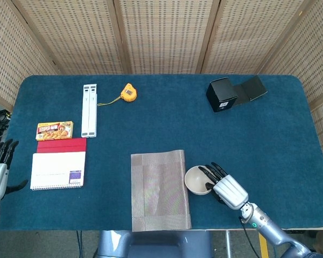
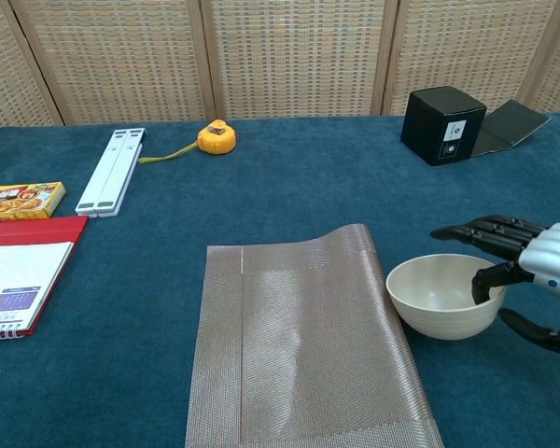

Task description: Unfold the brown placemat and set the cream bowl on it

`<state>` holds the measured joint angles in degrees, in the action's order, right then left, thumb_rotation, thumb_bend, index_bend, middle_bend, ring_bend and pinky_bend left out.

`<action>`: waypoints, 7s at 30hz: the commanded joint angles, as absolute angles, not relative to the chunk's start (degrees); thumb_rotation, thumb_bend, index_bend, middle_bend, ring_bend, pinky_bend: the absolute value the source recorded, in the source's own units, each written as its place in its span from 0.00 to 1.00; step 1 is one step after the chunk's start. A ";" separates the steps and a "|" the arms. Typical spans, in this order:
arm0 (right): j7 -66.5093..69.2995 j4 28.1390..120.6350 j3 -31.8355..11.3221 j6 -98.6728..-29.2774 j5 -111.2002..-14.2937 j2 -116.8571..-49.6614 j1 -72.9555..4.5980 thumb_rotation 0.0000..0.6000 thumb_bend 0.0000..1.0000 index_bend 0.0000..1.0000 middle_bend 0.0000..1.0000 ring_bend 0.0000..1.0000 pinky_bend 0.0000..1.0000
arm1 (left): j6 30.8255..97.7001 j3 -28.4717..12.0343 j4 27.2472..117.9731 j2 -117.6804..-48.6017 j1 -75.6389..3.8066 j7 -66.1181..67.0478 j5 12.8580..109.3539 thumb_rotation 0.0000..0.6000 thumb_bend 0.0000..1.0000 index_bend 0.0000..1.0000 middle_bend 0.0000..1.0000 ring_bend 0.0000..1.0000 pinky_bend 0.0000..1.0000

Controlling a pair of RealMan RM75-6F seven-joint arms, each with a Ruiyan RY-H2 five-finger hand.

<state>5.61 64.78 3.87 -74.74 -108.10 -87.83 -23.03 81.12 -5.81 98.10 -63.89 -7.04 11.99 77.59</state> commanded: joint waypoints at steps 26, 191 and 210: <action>16.35 30.27 -13.83 -58.48 -85.00 -97.33 -39.84 1.00 0.80 0.68 0.00 0.00 0.00 | 78.18 -7.30 96.76 -65.46 -9.63 14.76 71.32 1.00 0.00 0.00 0.00 0.00 0.00; -43.31 89.61 0.84 -31.92 -74.71 -93.55 -73.01 1.00 1.00 0.53 0.00 0.00 0.00 | 74.64 -6.92 95.46 -61.55 -11.10 4.96 69.61 1.00 0.00 0.00 0.00 0.00 0.00; -38.65 88.06 1.92 -32.93 -79.93 -93.02 -72.04 1.00 1.00 0.67 0.00 0.00 0.00 | 74.44 -6.90 95.39 -61.78 -11.26 5.55 69.36 1.00 0.00 0.00 0.00 0.00 0.00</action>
<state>-38.78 88.12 1.87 -32.90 -79.77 -93.06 -72.09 74.44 -6.90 95.39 -61.78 -11.26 5.54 69.37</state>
